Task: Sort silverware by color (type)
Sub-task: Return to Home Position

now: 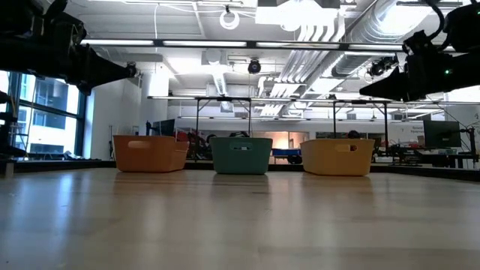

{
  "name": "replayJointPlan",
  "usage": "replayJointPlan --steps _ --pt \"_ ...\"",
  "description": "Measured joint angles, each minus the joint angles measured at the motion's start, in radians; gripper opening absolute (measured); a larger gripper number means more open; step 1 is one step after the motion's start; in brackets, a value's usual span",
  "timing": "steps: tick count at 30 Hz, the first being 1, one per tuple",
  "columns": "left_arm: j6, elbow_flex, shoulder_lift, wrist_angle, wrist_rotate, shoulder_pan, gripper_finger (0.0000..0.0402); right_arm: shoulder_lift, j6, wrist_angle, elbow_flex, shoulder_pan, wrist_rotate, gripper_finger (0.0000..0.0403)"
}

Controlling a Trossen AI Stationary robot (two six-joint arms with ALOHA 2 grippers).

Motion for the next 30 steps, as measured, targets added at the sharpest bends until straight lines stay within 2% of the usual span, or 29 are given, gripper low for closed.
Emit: replayJointPlan --steps 30 --pt "0.001 0.000 0.000 0.000 0.000 0.000 0.0001 0.001 0.003 -0.007 0.006 0.000 -0.003 0.0000"
